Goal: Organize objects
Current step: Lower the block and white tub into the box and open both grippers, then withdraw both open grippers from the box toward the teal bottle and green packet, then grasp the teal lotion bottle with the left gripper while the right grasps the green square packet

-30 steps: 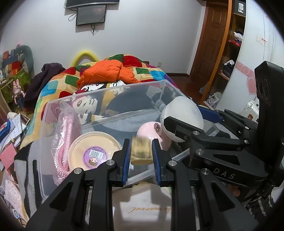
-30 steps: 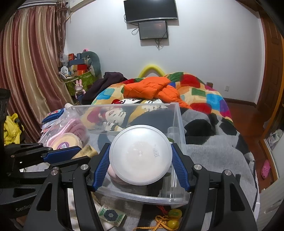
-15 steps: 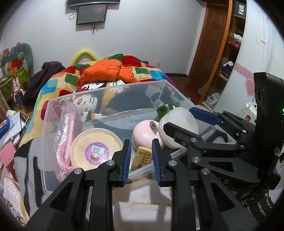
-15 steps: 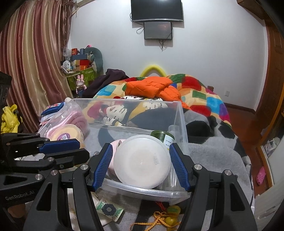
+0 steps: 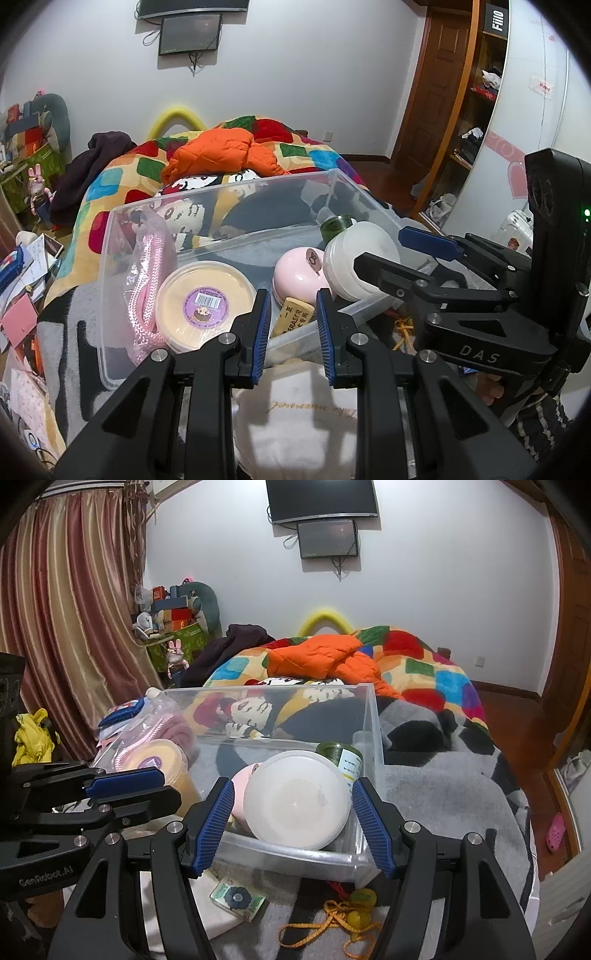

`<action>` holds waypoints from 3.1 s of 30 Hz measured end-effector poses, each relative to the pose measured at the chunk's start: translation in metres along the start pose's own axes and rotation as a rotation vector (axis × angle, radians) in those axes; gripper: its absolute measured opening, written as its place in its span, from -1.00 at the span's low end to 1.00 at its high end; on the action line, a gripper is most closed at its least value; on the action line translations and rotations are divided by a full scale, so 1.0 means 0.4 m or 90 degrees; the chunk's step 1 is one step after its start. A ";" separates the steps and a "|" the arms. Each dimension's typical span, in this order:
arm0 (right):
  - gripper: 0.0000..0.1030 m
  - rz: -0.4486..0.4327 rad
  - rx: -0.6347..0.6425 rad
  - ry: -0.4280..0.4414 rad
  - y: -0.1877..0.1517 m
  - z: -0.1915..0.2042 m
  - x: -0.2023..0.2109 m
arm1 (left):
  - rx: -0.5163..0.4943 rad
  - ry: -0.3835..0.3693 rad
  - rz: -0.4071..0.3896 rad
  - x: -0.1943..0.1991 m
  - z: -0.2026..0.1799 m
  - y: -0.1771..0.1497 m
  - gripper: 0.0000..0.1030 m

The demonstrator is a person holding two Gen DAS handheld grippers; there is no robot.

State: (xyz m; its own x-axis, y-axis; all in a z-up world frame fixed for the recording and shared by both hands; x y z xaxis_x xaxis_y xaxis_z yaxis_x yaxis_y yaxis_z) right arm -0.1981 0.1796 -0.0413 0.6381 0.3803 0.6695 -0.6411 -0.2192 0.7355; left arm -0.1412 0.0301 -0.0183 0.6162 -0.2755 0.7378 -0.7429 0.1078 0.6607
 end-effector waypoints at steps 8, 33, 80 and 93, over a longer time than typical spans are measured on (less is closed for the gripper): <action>0.23 -0.008 0.005 0.000 -0.017 0.003 0.036 | 0.011 0.006 -0.013 0.029 0.006 -0.004 -0.28; 0.51 0.008 -0.011 0.003 -0.087 -0.016 0.078 | 0.009 0.084 -0.013 0.087 0.034 -0.109 0.47; 0.51 0.078 -0.013 0.031 -0.158 0.042 0.008 | 0.086 0.097 0.042 0.115 0.169 -0.266 0.12; 0.39 0.088 -0.002 0.033 -0.165 0.055 -0.006 | 0.058 0.082 0.068 0.079 0.136 -0.277 0.09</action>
State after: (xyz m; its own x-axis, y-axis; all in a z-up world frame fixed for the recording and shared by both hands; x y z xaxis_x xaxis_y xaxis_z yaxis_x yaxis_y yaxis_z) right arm -0.1479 0.1733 -0.0892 0.5212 0.3929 0.7577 -0.7225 -0.2694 0.6367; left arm -0.0535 -0.0425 -0.0758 0.5571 -0.1425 0.8181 -0.8226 0.0406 0.5672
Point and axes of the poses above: each gripper's, at about its wrist camera, not at the fingertips, and x roughly against the way its jaws point, z to its left, y to its top, the point moved 3 cm from there along -x, roughly the way its jaws point, and after that the axes turned 6 degrees about z, right-handed, at the moved point
